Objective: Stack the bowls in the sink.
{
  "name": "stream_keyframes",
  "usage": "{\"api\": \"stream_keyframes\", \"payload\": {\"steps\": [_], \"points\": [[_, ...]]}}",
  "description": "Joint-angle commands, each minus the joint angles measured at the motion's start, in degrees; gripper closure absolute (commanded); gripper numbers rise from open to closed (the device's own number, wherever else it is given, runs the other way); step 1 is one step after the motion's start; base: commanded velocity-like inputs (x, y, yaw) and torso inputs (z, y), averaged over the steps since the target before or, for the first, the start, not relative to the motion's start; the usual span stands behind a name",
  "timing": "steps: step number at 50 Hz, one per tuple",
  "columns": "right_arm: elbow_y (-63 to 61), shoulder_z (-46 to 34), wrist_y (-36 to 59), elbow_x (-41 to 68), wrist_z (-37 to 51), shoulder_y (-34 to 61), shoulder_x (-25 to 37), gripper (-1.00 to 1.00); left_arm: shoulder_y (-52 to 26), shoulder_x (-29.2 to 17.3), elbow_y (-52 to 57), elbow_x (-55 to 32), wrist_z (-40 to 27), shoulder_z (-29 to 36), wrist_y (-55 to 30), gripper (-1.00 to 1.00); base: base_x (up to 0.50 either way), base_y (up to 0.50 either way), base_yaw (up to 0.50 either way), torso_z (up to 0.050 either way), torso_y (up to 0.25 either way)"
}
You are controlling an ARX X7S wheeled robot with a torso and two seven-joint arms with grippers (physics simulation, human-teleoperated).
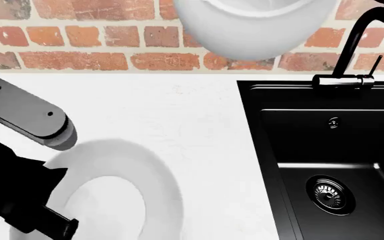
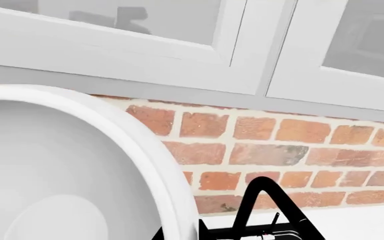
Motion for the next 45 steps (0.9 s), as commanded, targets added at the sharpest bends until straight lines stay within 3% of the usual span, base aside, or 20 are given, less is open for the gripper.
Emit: {"api": "stream_keyframes", "payload": {"steps": [1,13,24,35,45], "points": [[-1.4,1.8,-1.4,-1.9,-1.4,-0.4,0.9,1.0,-6.3,-5.5,-2.6,0.5,-6.0,-2.5,1.0,1.0,0.0,0.0,0.0,0.0,0.0],[-4.7,3.4,-1.9,-7.0,-9.0,-2.3,2.4,1.0,-11.2,-6.9,-7.2,4.7,-9.8,-5.4,2.3,1.0,0.0,0.0,0.0,0.0,0.001],[-7.6,4.0,-6.8,-9.3,-6.1,-6.7,4.5,1.0,-13.1,-8.8,-9.2,6.6,-10.5,-7.0,1.3,1.0,0.0,0.0,0.0,0.0,0.0],[-13.4,5.4,-6.9,-17.5,-12.3,-5.7,7.8,1.0,-14.7,-11.0,-10.2,7.7,-11.6,-8.6,-0.3,1.0,0.0,0.0,0.0,0.0,0.001],[-16.8,7.5,-8.9,-19.9,-12.1,-5.4,10.6,1.0,-18.1,-11.6,-12.0,7.5,-13.2,-8.4,-1.9,1.0,0.0,0.0,0.0,0.0,0.001]]}}
